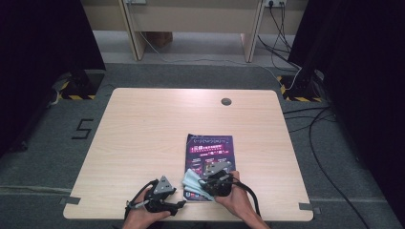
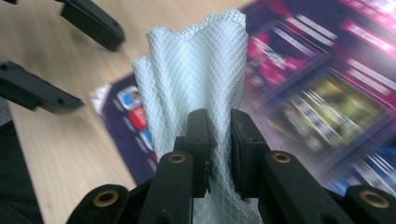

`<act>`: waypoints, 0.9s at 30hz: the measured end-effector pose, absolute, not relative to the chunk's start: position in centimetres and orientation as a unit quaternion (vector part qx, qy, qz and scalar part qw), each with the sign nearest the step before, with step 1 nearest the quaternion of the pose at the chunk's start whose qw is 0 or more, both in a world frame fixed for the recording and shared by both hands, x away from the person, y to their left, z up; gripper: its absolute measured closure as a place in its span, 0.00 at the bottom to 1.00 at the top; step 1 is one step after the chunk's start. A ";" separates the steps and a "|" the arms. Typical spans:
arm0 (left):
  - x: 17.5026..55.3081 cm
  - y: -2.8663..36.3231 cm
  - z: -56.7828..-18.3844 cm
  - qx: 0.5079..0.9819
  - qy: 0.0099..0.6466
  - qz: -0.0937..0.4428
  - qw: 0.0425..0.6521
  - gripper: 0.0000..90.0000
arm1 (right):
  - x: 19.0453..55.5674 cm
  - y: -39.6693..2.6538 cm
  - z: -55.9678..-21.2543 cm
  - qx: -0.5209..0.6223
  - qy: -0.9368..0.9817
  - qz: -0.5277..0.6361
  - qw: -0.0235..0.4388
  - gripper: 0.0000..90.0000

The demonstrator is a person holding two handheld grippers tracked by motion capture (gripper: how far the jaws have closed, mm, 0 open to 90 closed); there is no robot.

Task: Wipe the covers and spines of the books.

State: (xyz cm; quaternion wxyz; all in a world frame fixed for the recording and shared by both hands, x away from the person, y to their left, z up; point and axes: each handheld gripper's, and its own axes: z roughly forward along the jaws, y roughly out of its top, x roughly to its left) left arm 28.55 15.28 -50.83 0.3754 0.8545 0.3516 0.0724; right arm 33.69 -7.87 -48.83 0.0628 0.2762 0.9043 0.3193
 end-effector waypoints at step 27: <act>28.4 16.7 -50.8 0.853 0.366 0.083 0.364 0.39 | 34.6 -18.4 -48.7 0.388 0.861 0.316 0.093 0.88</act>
